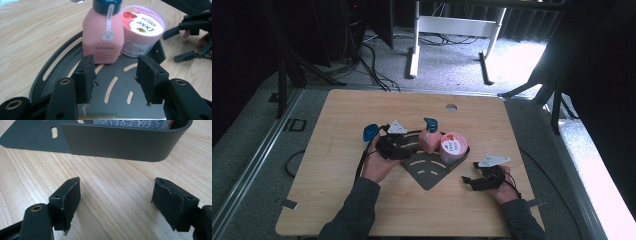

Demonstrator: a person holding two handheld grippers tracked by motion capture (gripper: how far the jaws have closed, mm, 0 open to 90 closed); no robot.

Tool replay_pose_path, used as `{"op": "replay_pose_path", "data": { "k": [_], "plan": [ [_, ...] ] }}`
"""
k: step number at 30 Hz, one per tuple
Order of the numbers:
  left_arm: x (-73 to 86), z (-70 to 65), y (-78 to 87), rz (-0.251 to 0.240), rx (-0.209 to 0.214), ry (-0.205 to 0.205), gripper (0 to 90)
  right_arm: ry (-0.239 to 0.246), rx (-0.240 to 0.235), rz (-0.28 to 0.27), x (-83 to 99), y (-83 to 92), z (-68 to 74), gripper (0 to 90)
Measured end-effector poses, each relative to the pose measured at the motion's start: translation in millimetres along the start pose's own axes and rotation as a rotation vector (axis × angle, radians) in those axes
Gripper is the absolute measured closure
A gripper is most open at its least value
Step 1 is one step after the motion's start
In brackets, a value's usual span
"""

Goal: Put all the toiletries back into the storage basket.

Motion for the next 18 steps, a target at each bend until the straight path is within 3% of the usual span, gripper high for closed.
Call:
{"op": "replay_pose_path", "data": {
  "k": [18],
  "plan": [
    [11.2, 5.3, 26.1, 0.0, -0.004, -0.034, 48.8, -0.001, 0.0, -0.001, 0.0, -0.1, 0.1, 22.7]
  ]
}}
Point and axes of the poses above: each handheld gripper's, and its own axes: y roughly backward along the jaws, x roughly out of its underside, z roughly to its left, the point moved 1 cm from there along -y, roughly forward along the jaws, and after that the axes turned 13 degrees about -x, right-handed, at the moved point
